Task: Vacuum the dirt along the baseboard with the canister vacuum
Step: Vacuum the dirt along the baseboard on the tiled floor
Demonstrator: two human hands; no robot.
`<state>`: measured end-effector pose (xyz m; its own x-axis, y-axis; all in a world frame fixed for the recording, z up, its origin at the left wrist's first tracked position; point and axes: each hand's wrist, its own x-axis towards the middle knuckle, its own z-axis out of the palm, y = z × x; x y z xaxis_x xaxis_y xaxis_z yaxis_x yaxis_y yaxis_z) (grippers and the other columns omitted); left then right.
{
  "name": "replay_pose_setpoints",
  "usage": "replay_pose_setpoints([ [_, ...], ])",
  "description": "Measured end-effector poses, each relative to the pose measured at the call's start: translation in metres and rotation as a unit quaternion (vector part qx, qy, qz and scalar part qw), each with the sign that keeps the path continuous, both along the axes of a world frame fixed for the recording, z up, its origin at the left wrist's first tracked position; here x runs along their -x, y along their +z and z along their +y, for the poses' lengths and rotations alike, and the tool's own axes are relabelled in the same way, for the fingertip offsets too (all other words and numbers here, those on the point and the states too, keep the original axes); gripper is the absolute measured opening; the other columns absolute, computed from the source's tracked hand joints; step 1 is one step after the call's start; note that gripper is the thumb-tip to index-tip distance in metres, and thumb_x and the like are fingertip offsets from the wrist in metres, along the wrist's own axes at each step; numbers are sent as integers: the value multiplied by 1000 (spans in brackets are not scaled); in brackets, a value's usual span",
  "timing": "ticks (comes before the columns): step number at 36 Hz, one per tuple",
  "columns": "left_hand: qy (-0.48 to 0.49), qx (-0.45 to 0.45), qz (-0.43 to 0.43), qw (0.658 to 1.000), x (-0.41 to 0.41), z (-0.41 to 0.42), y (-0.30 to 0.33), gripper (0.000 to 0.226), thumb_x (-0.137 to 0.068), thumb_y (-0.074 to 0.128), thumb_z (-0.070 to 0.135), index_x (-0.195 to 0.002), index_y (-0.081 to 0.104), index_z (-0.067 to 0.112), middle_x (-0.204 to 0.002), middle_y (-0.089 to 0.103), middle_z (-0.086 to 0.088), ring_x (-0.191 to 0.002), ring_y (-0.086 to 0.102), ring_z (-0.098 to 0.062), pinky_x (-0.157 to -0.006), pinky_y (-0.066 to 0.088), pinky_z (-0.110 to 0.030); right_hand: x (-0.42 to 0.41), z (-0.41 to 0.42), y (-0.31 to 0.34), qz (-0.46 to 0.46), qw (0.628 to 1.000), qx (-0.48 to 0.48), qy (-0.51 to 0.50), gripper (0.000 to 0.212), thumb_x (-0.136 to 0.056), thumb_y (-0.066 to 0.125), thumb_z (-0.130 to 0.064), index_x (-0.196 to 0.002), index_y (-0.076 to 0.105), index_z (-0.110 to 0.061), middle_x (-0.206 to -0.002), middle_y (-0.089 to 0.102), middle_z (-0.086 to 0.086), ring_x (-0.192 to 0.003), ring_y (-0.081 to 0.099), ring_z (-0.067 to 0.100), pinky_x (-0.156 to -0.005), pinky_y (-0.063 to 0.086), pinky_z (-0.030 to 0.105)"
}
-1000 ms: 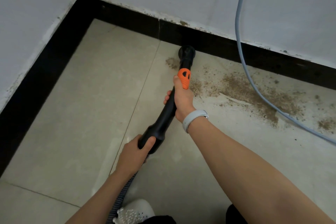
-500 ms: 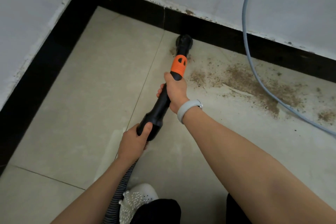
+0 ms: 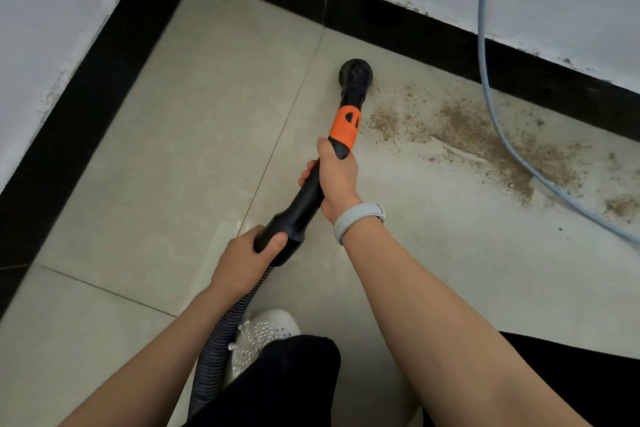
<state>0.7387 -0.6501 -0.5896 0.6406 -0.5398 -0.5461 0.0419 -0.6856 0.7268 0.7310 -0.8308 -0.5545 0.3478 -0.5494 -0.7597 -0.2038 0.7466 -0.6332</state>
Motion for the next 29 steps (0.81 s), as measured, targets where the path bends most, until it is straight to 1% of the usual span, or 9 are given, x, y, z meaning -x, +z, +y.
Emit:
replay_pose_setpoints([
  [3, -30, 6, -37, 999, -1, -8, 7, 58, -61, 42, 77, -81, 56, 25, -70, 61, 6, -63, 57, -11, -61, 45, -30, 2, 2, 0, -6, 1000, 2, 0, 15, -96, 55, -21, -87, 45, -13, -59, 48, 6, -42, 47, 17, -47, 47, 27],
  [5, -39, 13, -54, 998, -4, -19, 12, 55, -61, 44, 76, -89, 56, 29, -74, 63, 12, -67, 59, -4, -60, 45, -23, 1, 3, 1, -15, 1000, 1, 14, 16, -96, 55, -21, -87, 44, -13, -60, 48, 6, -44, 48, 17, -49, 48, 28],
  [8, -56, 19, -70, 996, -12, -31, 15, 40, -68, 54, 69, -85, 55, 32, -67, 65, 16, -65, 61, 0, -55, 42, -14, 1, 1, 1, -38, 999, -10, 35, 18, -96, 57, -24, -92, 45, -12, -62, 50, 6, -47, 50, 18, -54, 51, 30],
  [10, -60, 18, -65, 996, -14, -33, 14, 28, -74, 61, 61, -81, 55, 34, -64, 65, 18, -65, 60, 4, -55, 41, -14, 3, -3, -1, -50, 998, -13, 39, 22, -95, 60, -29, -91, 46, -12, -63, 52, 7, -49, 53, 18, -57, 53, 32],
  [14, -39, 38, -54, 997, -12, -32, 14, 41, -65, 49, 71, -82, 57, 35, -68, 67, 15, -67, 61, 0, -58, 44, -14, -3, -19, 0, -60, 998, -9, 27, 26, -94, 62, -30, -85, 49, -10, -64, 51, 7, -48, 52, 17, -56, 54, 31],
  [17, -33, 58, -40, 997, -14, -31, 15, 33, -72, 56, 63, -83, 58, 32, -68, 65, 25, -66, 60, 4, -58, 42, -10, -12, -31, 1, -66, 997, -17, 34, 24, -93, 63, -28, -84, 49, -10, -66, 49, 7, -48, 52, 19, -55, 53, 31],
  [23, -47, 66, -34, 996, -21, -24, 12, 46, -66, 51, 72, -85, 60, 31, -72, 66, 21, -68, 61, 0, -61, 44, -13, -28, -49, -1, -35, 999, -36, 4, 26, -92, 64, -27, -88, 47, -9, -65, 47, 8, -47, 48, 19, -48, 50, 27],
  [26, -56, 51, -30, 997, -22, -22, 12, 50, -66, 49, 74, -87, 62, 31, -74, 67, 10, -74, 64, -8, -69, 49, -26, -34, -57, 0, -18, 999, -39, 8, 25, -94, 61, -26, -87, 45, -9, -65, 46, 9, -47, 45, 19, -46, 49, 25],
  [29, -64, 32, -45, 996, -22, -26, 15, 51, -69, 40, 76, -79, 58, 28, -67, 66, 7, -69, 63, -11, -68, 48, -31, -37, -52, -1, -3, 999, -33, 18, 24, -95, 58, -27, -87, 44, -10, -63, 45, 8, -46, 45, 19, -44, 47, 24],
])
